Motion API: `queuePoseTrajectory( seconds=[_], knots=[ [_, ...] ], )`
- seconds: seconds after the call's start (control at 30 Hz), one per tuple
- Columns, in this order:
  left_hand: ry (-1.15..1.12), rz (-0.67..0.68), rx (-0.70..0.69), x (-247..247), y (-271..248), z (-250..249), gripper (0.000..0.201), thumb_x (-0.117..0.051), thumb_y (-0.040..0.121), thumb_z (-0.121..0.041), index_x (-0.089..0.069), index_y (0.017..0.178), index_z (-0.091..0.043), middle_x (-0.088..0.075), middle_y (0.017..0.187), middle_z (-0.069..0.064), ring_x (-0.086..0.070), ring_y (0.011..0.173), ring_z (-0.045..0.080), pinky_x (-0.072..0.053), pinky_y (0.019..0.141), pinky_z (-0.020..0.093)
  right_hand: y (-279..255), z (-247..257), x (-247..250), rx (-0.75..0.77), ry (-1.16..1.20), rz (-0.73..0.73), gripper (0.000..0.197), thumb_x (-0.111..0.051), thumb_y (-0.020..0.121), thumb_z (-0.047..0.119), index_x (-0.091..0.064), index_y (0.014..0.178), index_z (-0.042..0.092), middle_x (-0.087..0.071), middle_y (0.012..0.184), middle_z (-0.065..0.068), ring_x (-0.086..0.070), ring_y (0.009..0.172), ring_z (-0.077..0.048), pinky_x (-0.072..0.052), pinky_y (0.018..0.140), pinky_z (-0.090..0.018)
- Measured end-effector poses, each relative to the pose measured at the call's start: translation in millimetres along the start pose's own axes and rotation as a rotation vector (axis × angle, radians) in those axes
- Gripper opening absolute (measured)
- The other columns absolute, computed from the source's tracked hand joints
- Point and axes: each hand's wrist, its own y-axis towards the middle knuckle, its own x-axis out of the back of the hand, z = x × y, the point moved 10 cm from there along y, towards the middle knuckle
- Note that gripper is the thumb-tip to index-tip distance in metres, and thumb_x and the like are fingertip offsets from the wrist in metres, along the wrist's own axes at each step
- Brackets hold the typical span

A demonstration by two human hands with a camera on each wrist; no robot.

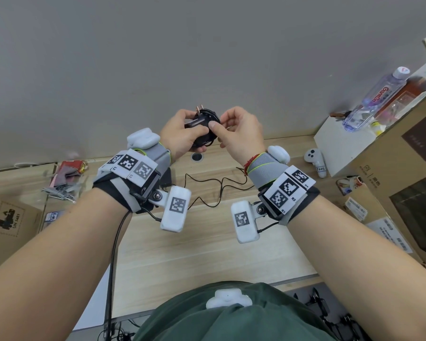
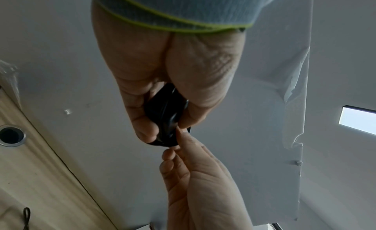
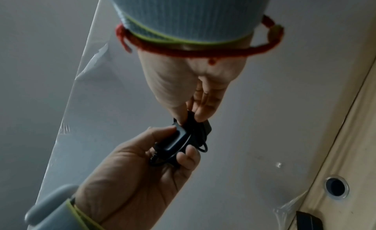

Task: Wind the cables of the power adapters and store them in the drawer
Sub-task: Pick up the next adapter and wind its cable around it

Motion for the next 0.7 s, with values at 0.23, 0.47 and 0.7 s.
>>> queuePoseTrajectory(
  seconds=[0.23,0.47,0.7],
  knots=[
    [-0.039,-0.048,0.034,2.2,4.4,6.3,0.038,-0.061,0.092,-0.008,-0.048,0.127,-0.002,-0.055,0.103,0.012,-0.064,0.073,0.029,-0.059,0.059,0.034,-3.7,7.3,-5.8,0.072,-0.028,0.053,0.025,-0.075,0.077,0.026,-0.054,0.089,0.030,-0.066,0.072,0.002,-0.064,0.063,-0.018,-0.057,0.072,-0.046],
    [-0.055,-0.001,0.058,0.2,4.8,9.4,0.032,-0.060,0.092,-0.006,-0.049,0.123,-0.007,-0.055,0.106,0.018,-0.057,0.058,0.029,-0.051,0.045,0.023,-2.1,-0.4,-6.4,0.036,-0.010,0.082,0.032,-0.069,0.073,0.021,-0.053,0.101,0.026,-0.061,0.067,0.007,-0.059,0.064,-0.015,-0.055,0.076,-0.044],
    [-0.090,0.026,0.080,-1.9,4.7,10.9,0.027,-0.057,0.094,-0.006,-0.052,0.121,-0.006,-0.057,0.105,0.025,-0.055,0.054,0.030,-0.048,0.044,0.024,0.5,-2.0,-4.4,0.053,-0.020,0.076,0.016,-0.071,0.077,0.032,-0.059,0.085,0.039,-0.063,0.062,0.006,-0.060,0.059,-0.015,-0.057,0.069,-0.045]
  ],
)
